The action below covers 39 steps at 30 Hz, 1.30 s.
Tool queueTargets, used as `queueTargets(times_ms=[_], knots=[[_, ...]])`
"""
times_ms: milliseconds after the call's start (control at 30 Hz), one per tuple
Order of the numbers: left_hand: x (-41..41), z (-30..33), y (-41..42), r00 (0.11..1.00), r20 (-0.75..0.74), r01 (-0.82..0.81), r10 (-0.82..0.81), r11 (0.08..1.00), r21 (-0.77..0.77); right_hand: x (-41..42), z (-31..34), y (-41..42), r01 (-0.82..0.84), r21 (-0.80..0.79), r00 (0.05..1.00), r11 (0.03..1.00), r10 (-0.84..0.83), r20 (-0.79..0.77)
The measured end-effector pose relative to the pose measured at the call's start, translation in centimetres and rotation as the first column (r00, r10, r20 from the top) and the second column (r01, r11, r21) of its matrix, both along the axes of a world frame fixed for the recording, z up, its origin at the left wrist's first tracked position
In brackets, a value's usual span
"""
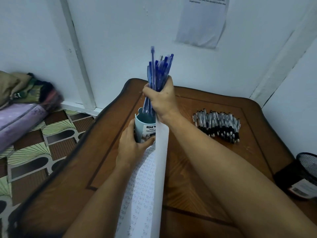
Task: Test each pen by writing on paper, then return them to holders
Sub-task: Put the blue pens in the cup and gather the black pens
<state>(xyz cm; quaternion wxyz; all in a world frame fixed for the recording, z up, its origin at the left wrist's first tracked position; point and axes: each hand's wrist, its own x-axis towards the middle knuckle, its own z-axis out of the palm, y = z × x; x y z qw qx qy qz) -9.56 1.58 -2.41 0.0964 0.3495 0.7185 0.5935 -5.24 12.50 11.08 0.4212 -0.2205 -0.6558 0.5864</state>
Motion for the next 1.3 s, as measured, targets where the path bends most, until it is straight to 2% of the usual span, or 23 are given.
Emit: queueTargets(times_ms=[200, 333, 467, 533, 633, 767, 900, 1033, 1100, 1200, 1300], knots=[[0.3, 0.3, -0.1, 1.000, 0.000, 0.013, -0.013, 1.000, 0.022, -0.4, -0.5, -1.1, -0.025, -0.017, 0.997, 1.000, 0.026, 0.072], [0.3, 0.4, -0.1, 0.999, -0.045, 0.002, -0.003, 1.000, -0.022, -0.6, 0.5, -1.6, -0.003, -0.002, 0.990, 1.000, 0.004, 0.143], [0.6, 0.8, -0.2, 0.997, -0.082, -0.019, 0.014, 0.999, -0.051, -1.5, 1.4, -2.4, 0.070, -0.186, 0.980, 0.980, -0.032, 0.198], [0.9, 0.9, -0.2, 0.997, -0.080, -0.025, 0.021, 0.998, -0.049, -1.8, 1.9, -2.6, 0.131, -0.221, 0.973, 0.966, -0.083, 0.214], [0.9, 1.0, -0.2, 0.995, -0.097, -0.022, 0.017, 0.998, -0.055, -2.0, 2.4, -3.1, 0.196, -0.173, 0.954, 0.965, -0.147, 0.262], [0.5, 0.6, -0.2, 0.996, -0.089, -0.033, 0.027, 0.997, -0.074, -2.5, 1.9, -4.9, 0.217, 0.012, 0.911, 0.976, -0.207, 0.358], [0.6, 0.7, -0.2, 0.997, -0.073, -0.035, 0.031, 0.998, -0.058, -2.0, 0.7, -4.9, 0.229, 0.047, 0.918, 0.972, -0.232, 0.322], [0.1, 0.2, -0.1, 0.996, -0.081, -0.028, 0.023, 0.997, -0.067, -1.3, 0.7, -2.9, 0.283, -0.246, 0.942, 0.927, -0.221, 0.253], [-0.1, -0.1, 0.0, 0.997, -0.080, -0.026, 0.020, 0.997, -0.074, -0.9, 0.7, -2.0, 0.322, -0.304, 0.940, 0.897, -0.265, 0.215], [0.2, 0.0, 0.0, 0.997, -0.078, -0.029, 0.025, 0.999, -0.043, -0.5, 0.6, -1.7, 0.350, -0.183, 0.930, 0.919, -0.317, 0.186], [0.6, 0.1, -0.1, 0.995, -0.095, -0.045, 0.042, 0.999, -0.026, -0.7, 0.5, -2.1, 0.307, -0.081, 0.944, 0.948, -0.293, 0.152]])
